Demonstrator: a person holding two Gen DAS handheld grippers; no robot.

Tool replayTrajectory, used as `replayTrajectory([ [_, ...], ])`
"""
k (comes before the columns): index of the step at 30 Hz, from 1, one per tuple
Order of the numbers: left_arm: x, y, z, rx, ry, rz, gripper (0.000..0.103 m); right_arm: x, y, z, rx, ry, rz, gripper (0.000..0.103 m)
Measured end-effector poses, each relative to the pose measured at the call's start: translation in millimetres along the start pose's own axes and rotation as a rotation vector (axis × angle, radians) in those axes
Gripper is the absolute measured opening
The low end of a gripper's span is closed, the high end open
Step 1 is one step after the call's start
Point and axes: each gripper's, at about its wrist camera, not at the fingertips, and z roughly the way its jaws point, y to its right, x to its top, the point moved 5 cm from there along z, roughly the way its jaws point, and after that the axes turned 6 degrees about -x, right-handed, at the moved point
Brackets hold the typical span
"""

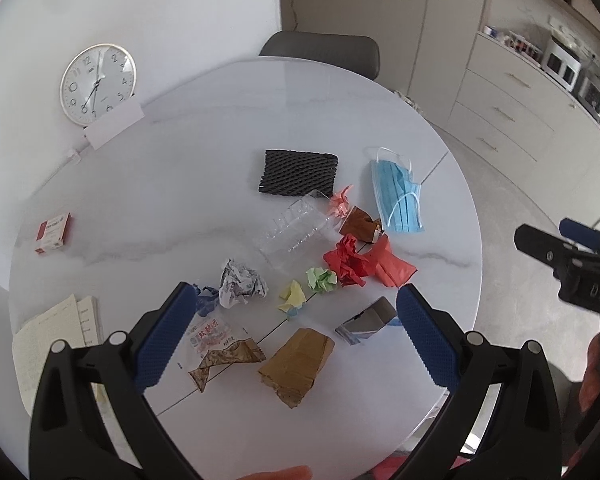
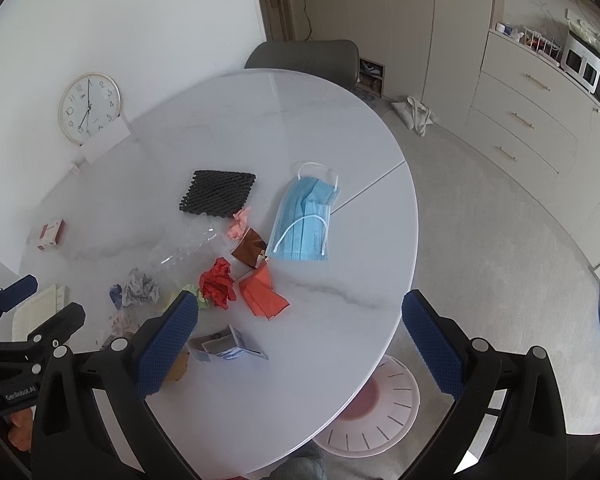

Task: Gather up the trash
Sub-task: 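Grasp the brown cardboard with the left tool while the right tool grasps the blue face mask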

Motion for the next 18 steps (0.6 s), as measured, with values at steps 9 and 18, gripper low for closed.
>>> replayTrajectory([
  [9,-75.1,1.0,81.2,-0.081,-0.176,0.208,0.096,-50.0,8.4,36.6,0.010,-0.128,0.072,0.101],
  [18,-102.7,4.3,143.5,-0.063,-0.282,0.314,0.062,-75.7,10.4,45.2,-0.016,-0.166,0.152,0.101],
])
